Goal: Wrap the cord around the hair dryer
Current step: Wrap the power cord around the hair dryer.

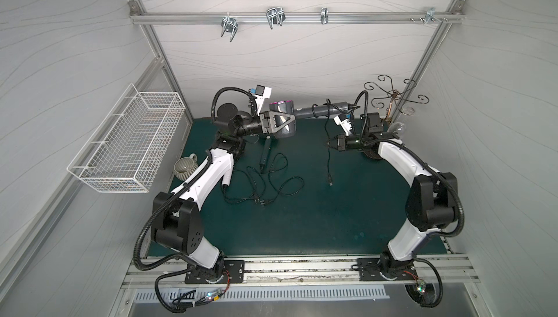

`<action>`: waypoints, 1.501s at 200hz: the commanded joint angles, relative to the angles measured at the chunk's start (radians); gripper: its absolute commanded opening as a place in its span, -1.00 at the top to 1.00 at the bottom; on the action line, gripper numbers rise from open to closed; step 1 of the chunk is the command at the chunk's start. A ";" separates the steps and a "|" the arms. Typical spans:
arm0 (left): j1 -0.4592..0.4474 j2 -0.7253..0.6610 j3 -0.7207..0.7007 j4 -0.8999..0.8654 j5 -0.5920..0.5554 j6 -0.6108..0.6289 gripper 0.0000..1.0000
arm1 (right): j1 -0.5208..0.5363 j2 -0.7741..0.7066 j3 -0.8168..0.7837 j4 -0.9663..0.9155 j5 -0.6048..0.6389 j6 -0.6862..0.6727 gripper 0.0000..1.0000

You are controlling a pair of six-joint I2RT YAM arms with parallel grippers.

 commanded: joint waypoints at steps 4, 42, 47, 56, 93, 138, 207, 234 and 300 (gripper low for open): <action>0.016 0.015 0.061 0.207 -0.064 -0.088 1.00 | 0.027 -0.063 -0.047 0.099 -0.014 0.065 1.00; 0.030 0.048 0.065 0.175 -0.149 -0.071 1.00 | 0.089 -0.125 -0.115 0.137 0.037 0.088 1.00; 0.033 0.051 0.064 0.166 -0.161 -0.063 1.00 | 0.102 -0.129 -0.117 0.130 0.045 0.083 1.00; 0.037 0.058 0.068 0.138 -0.182 -0.046 1.00 | 0.133 -0.138 -0.118 0.100 0.070 0.062 1.00; 0.054 0.103 0.100 0.040 -0.212 0.025 1.00 | 0.282 -0.171 -0.087 -0.044 0.212 -0.050 1.00; 0.068 0.137 0.103 -0.099 -0.241 0.142 1.00 | 0.390 -0.207 0.039 -0.274 0.350 -0.173 1.00; 0.068 0.149 0.134 -0.484 -0.309 0.451 1.00 | 0.463 -0.191 0.405 -0.670 0.491 -0.346 1.00; 0.065 0.144 0.138 -0.586 -0.334 0.533 1.00 | 0.470 -0.152 0.536 -0.777 0.574 -0.406 1.00; 0.007 0.040 0.026 -0.798 -0.377 0.712 1.00 | 0.453 -0.077 0.767 -0.777 0.823 -0.529 1.00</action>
